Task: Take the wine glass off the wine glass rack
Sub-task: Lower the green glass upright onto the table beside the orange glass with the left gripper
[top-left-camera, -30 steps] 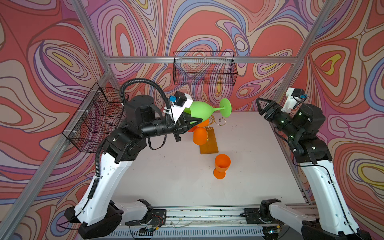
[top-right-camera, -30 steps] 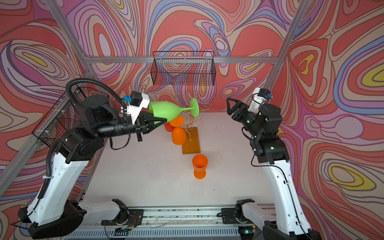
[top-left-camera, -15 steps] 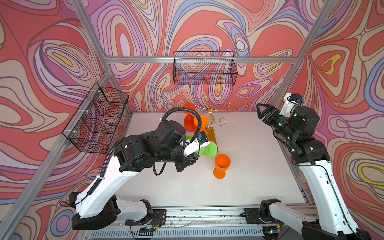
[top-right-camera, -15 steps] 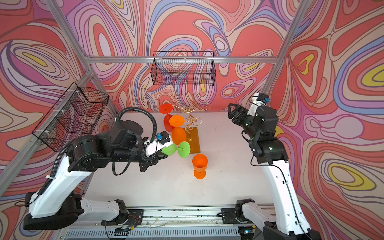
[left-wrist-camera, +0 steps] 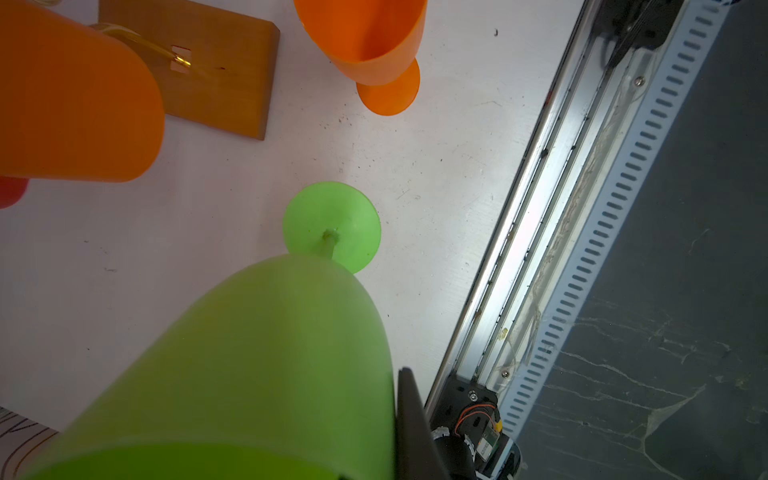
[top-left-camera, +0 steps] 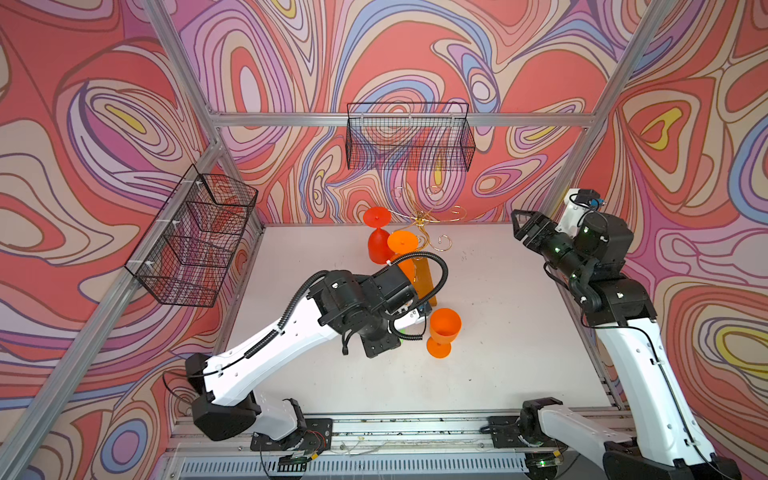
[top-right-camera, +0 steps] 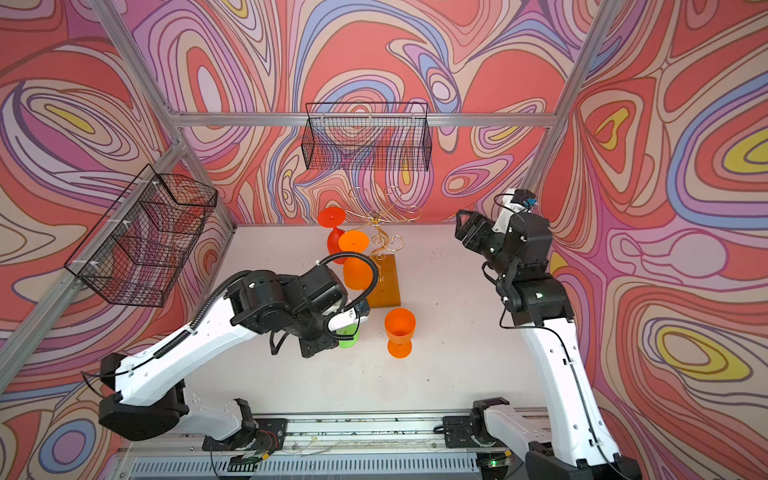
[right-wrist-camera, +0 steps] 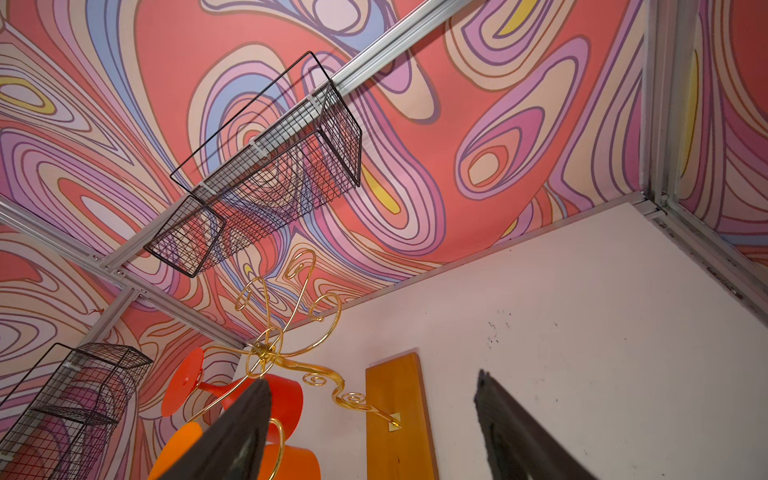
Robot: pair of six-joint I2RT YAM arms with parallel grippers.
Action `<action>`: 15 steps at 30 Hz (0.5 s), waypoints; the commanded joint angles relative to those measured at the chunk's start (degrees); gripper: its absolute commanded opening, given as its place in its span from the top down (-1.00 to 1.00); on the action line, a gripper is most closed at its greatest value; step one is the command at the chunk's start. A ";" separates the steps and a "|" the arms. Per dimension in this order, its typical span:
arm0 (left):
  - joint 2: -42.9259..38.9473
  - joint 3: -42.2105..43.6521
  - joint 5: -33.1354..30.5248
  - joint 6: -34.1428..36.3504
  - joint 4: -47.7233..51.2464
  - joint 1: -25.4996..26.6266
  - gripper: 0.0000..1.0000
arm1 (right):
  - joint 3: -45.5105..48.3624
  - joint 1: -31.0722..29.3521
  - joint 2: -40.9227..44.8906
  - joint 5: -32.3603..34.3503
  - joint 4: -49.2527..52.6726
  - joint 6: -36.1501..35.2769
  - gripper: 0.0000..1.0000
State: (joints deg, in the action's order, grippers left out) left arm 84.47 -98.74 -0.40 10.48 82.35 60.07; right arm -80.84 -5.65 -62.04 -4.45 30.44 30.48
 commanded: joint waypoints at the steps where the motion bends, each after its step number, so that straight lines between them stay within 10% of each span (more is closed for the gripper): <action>1: 3.60 1.18 -0.60 0.60 -1.85 0.92 1.00 | 1.19 0.12 -0.50 0.10 -0.37 -0.74 -0.61; 15: 13.75 2.84 -1.27 3.94 -8.69 1.19 1.00 | 2.78 0.17 0.40 1.57 0.10 -1.54 -0.61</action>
State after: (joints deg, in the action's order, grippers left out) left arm 96.55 -96.62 -1.43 12.58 74.91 61.08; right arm -78.72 -5.65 -62.35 -3.81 30.44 29.98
